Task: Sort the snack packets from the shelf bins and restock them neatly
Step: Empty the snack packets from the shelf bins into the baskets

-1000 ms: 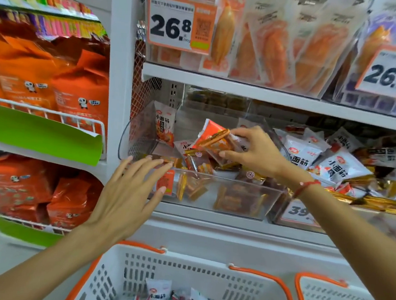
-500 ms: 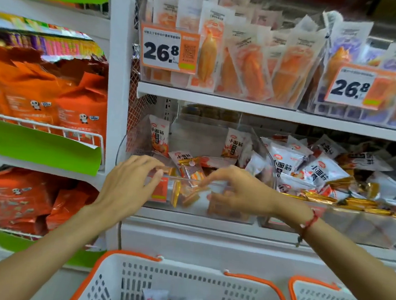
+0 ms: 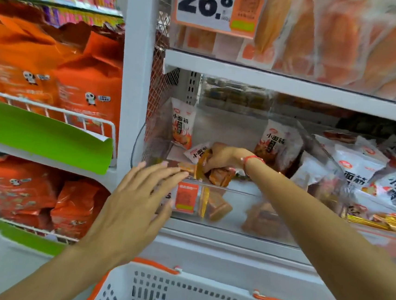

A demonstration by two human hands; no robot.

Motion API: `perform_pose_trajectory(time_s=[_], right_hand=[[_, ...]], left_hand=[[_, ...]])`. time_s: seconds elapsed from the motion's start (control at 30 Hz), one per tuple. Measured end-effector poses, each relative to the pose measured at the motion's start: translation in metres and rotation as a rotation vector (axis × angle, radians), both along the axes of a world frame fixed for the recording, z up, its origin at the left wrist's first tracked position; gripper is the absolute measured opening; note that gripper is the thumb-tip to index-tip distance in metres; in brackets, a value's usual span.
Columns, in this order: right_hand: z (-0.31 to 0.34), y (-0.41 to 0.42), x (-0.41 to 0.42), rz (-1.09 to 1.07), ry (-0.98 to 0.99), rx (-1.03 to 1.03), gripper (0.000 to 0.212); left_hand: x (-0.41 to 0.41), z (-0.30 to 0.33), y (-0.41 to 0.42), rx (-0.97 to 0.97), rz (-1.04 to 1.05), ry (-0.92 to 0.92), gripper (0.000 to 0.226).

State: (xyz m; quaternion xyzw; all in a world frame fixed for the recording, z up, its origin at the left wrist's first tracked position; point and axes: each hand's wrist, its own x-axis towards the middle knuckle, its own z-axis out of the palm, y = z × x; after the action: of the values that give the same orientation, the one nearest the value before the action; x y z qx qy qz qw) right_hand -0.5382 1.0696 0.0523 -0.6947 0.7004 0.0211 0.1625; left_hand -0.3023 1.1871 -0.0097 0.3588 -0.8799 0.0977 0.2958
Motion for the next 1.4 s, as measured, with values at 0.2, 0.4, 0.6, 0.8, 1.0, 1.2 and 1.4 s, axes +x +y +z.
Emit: perform_pose_trajectory(time_s=[0.2, 0.4, 0.6, 0.8, 1.0, 1.2, 1.4], right_hand=[[0.007, 0.017, -0.004, 0.083, -0.009, -0.073, 0.038], [0.052, 0.12, -0.024, 0.166, -0.269, -0.719, 0.04], [0.049, 0.225, -0.011, 0.369, -0.251, -0.679, 0.048], [-0.003, 0.255, 0.003, 0.446, 0.078, -0.289, 0.077], [0.034, 0.258, -0.054, 0.265, -0.062, -0.711, 0.031], [0.041, 0.225, -0.141, -0.059, 0.108, -0.724, 0.056], [0.004, 0.216, -0.151, -0.101, 0.105, -0.698, 0.068]], left_hand=[[0.0, 0.001, 0.002, -0.002, 0.014, -0.027, 0.051], [-0.002, 0.004, 0.008, -0.026, 0.077, -0.109, 0.055], [-0.002, 0.011, 0.014, 0.034, 0.091, -0.132, 0.056], [-0.003, 0.028, 0.015, 0.104, 0.085, -0.099, 0.056], [-0.051, 0.076, 0.01, 0.237, 0.043, 0.141, 0.028], [-0.166, 0.1, -0.024, 0.736, -0.336, 0.052, 0.06], [-0.238, 0.073, -0.054, 0.932, -0.45, -0.05, 0.102]])
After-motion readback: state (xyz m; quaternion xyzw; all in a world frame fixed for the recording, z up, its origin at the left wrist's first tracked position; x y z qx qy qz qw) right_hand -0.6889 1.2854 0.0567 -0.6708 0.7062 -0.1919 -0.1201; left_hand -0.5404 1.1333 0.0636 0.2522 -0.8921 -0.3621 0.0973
